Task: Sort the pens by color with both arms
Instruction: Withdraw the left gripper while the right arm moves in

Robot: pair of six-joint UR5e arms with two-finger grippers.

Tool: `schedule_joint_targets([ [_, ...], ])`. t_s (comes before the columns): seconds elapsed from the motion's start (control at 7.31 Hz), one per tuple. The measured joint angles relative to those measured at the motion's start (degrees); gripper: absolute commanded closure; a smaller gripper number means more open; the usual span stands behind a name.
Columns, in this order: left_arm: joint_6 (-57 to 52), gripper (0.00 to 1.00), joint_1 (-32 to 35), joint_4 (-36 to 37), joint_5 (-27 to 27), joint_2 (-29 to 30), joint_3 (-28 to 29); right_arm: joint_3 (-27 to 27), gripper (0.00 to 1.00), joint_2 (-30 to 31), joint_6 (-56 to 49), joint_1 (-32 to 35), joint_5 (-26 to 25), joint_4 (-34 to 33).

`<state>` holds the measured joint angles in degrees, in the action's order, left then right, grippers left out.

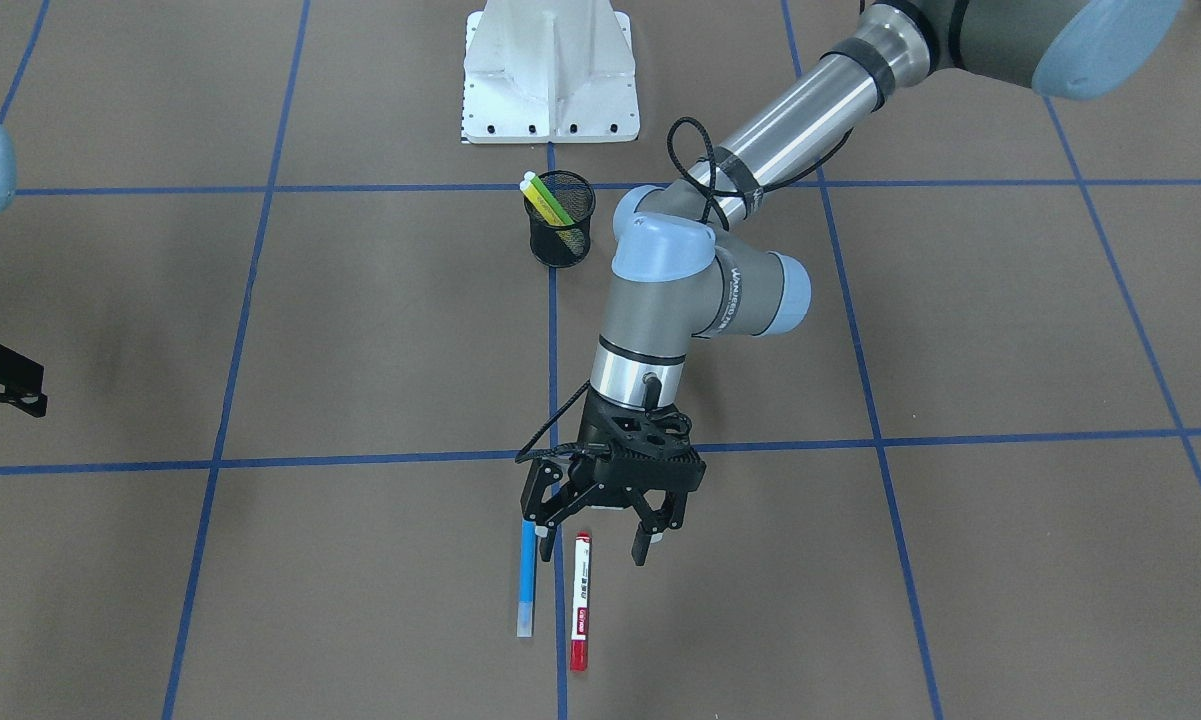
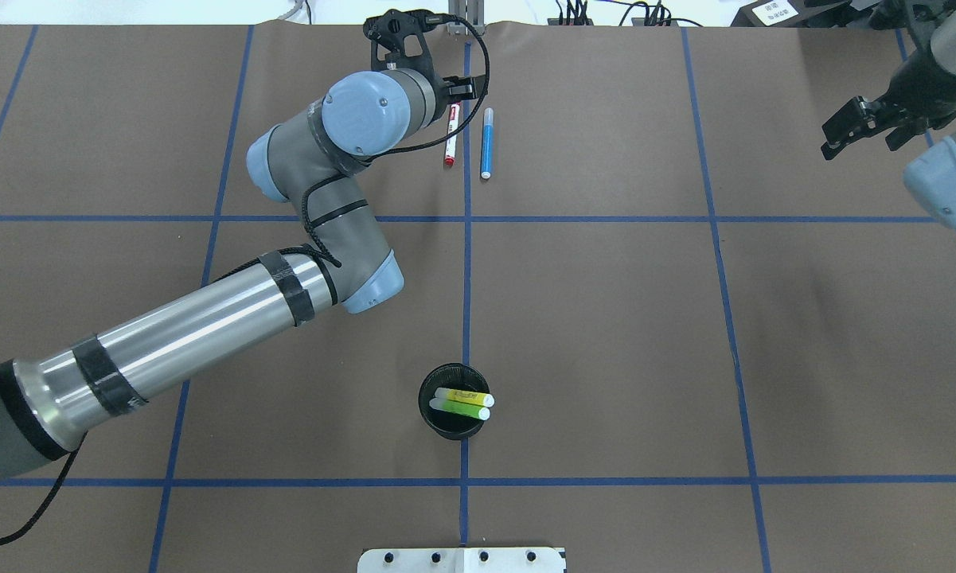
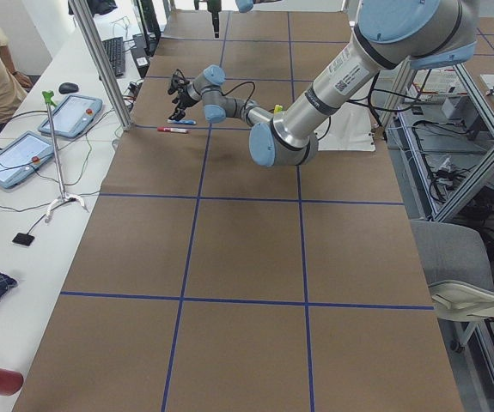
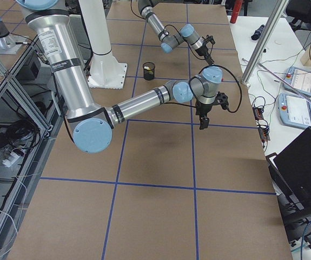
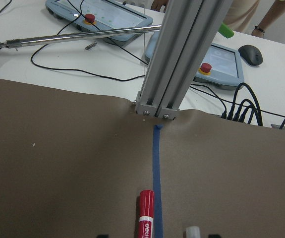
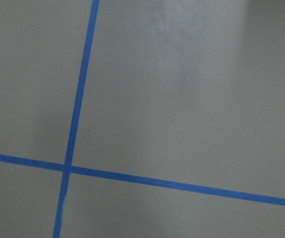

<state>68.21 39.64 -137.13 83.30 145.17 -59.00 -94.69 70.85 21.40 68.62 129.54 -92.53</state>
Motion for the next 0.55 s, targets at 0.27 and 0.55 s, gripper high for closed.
schedule_joint_targets([
  [0.27, -1.9, 0.01, 4.75, 7.02, 11.5, -6.3, -10.44, -1.73, 0.0, -0.22, 3.11, -0.2, 0.16, 0.06],
  [0.55, -5.2, 0.01, 7.79, 19.29, 19.82, -14.0, -23.42, -5.0, 0.0, -0.68, 9.0, -2.08, 0.21, 0.07],
])
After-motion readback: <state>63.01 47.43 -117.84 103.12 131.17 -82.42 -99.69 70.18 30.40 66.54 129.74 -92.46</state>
